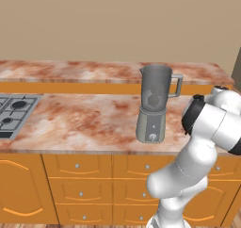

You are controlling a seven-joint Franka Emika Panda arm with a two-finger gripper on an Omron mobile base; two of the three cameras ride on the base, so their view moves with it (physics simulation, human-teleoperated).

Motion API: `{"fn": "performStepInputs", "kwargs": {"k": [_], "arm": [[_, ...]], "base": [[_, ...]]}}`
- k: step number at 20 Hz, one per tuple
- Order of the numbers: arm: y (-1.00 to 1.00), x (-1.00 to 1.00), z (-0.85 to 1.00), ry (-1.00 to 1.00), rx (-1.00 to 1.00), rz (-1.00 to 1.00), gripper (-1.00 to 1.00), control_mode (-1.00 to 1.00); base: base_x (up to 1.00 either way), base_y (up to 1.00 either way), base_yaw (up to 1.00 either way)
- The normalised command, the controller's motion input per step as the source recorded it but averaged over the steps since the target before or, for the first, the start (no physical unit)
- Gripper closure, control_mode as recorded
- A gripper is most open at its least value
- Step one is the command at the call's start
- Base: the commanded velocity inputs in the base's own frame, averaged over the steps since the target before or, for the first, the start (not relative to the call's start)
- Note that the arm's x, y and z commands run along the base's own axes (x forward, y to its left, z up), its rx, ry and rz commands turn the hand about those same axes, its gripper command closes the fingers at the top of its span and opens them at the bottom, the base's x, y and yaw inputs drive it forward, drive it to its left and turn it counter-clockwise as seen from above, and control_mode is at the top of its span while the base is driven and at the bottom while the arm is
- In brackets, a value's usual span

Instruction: Grab the lemon and onion from the fridge, place them in the blender, close the lid, and turn on the blender to create a marinade.

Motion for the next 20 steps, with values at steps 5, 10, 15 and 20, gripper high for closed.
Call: {"fn": "performStepInputs", "kwargs": {"k": [5, 10, 15, 20], "arm": [[0.00, 0.21, -0.03, -0.01, 0.00, 0.01, -1.00, -1.00], [-0.01, 0.12, -0.08, -0.04, 0.00, 0.05, -1.00, -1.00], [-0.09, 0.00, -0.24, 0.00, 0.00, 0.09, -1.00, -1.00], [0.00, 0.09, -0.09, 0.00, 0.00, 0.00, -1.00, -1.00]], "base": [[0.00, 0.00, 0.00], [0.00, 0.00, 0.00], [0.00, 0.00, 0.00], [0.00, 0.00, 0.00]]}}
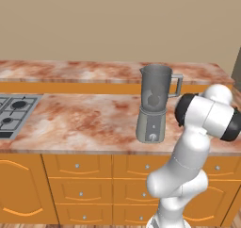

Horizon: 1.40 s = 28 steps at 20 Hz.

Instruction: Grab the lemon and onion from the fridge, place them in the blender, close the lid, and turn on the blender to create a marinade.

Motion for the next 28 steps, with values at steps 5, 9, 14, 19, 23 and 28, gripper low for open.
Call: {"fn": "performStepInputs", "kwargs": {"k": [5, 9, 14, 19, 23, 28], "arm": [[0.00, 0.22, 0.00, 0.00, 0.00, 0.00, -1.00, -1.00], [0.00, 0.22, -0.02, 0.00, 0.00, 0.00, -1.00, -1.00], [-0.02, 0.02, -0.25, 0.00, 0.00, 0.03, -1.00, -1.00], [-0.09, 0.00, -0.19, 0.00, 0.00, 0.02, -1.00, -1.00], [-0.22, 0.08, 0.00, 0.00, 0.00, 0.00, -1.00, -1.00], [-0.07, 0.27, 0.00, 0.00, 0.00, 0.00, -1.00, -1.00]], "base": [[0.00, 0.00, 0.00], [0.00, 0.00, 0.00], [0.00, 0.00, 0.00], [0.00, 0.00, 0.00], [0.00, 0.00, 0.00], [0.00, 0.00, 0.00]]}}
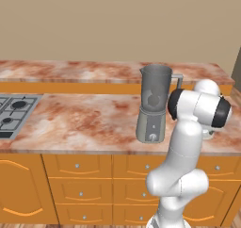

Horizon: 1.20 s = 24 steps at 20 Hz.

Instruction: Grab the lemon and onion from the fridge, place them in the blender, close the lid, and turn on the blender to create a marinade.

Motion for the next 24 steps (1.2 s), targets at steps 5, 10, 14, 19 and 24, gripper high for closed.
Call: {"fn": "performStepInputs", "kwargs": {"k": [5, 10, 14, 19, 24], "arm": [[0.00, 0.29, 0.00, 0.00, 0.00, 0.00, -1.00, -1.00], [0.00, 0.13, 0.00, 0.00, 0.00, 0.00, -1.00, -1.00], [0.00, 0.07, 0.00, 0.00, 0.00, 0.00, -1.00, -1.00], [0.00, 0.02, -0.21, 0.00, 0.00, 0.00, 1.00, -1.00], [0.00, 0.09, -0.07, -0.01, 0.00, 0.00, 1.00, -1.00]], "base": [[0.00, 0.00, 0.00], [0.00, 0.00, 0.00], [0.00, 0.00, 0.00], [0.00, 0.00, 0.00], [0.00, 0.00, 0.00]]}}
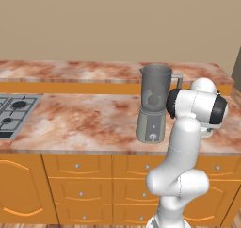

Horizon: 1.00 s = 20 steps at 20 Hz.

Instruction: Grab the lemon and onion from the fridge, place them in the blender, close the lid, and turn on the blender to create a marinade.

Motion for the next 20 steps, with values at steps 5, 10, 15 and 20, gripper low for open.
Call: {"fn": "performStepInputs", "kwargs": {"k": [5, 10, 15, 20], "arm": [[0.00, 0.00, 0.00, 0.00, 0.00, 0.00, 1.00, -1.00], [0.00, -0.20, 0.17, -0.01, 0.00, 0.00, 1.00, -1.00], [0.07, -0.36, 0.65, -0.10, -0.04, 0.00, 1.00, -1.00], [0.18, -0.33, 0.93, -0.16, -0.09, 0.00, 1.00, -1.00]], "base": [[0.00, 0.00, 0.00], [0.00, 0.00, 0.00], [0.00, 0.00, 0.00], [0.00, 0.00, 0.00]]}}
